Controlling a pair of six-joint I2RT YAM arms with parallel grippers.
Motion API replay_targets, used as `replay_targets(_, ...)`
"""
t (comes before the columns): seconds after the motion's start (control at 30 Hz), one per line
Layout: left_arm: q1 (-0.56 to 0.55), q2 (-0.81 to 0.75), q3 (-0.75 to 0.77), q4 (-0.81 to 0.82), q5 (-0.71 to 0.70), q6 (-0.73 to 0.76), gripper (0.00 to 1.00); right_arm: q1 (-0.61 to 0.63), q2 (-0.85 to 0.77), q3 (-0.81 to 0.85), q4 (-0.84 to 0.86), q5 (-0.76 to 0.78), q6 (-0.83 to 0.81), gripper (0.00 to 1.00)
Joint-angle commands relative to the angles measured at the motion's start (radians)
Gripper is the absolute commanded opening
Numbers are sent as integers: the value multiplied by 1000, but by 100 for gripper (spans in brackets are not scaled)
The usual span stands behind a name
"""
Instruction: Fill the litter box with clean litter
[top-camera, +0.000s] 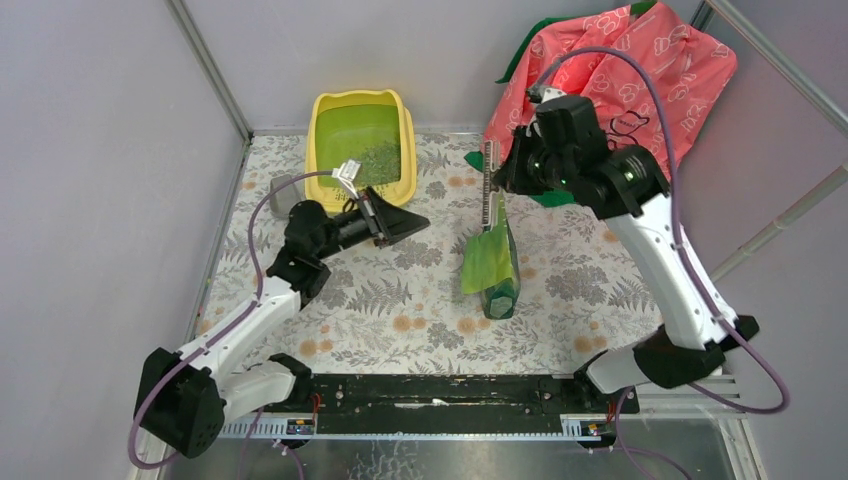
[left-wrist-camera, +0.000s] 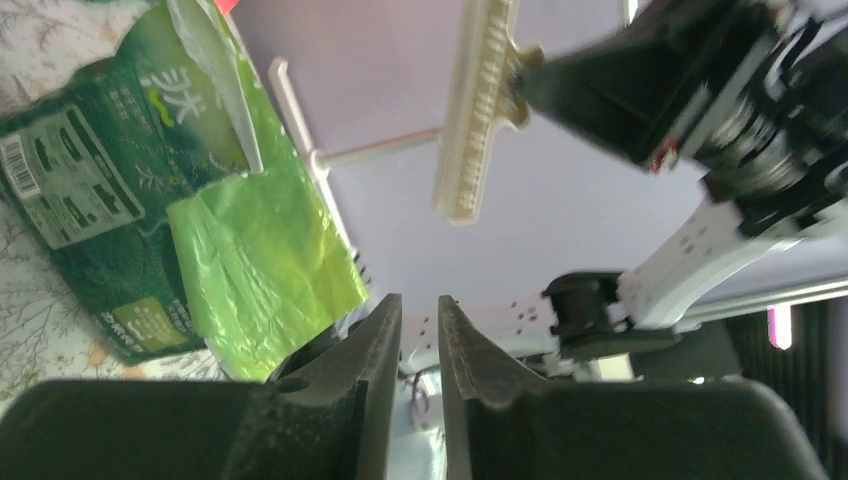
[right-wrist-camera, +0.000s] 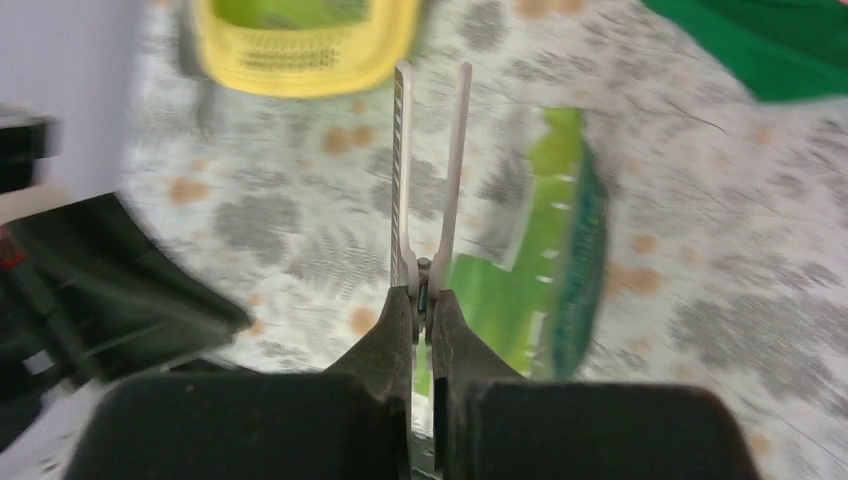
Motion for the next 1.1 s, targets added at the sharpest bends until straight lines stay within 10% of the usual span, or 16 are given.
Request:
replay_targets(0.0, -151, 23, 115, -301, -149, 253, 24, 4, 137, 146, -306, 257, -82, 0)
replay_targets(0.27, -262, 163, 142, -375, -301, 374, 20, 2, 374, 390, -476, 362, -91, 0)
replay_targets(1.07, -242, 301, 115, -335, -317, 418, 18, -55, 421, 224, -352, 228, -111, 0)
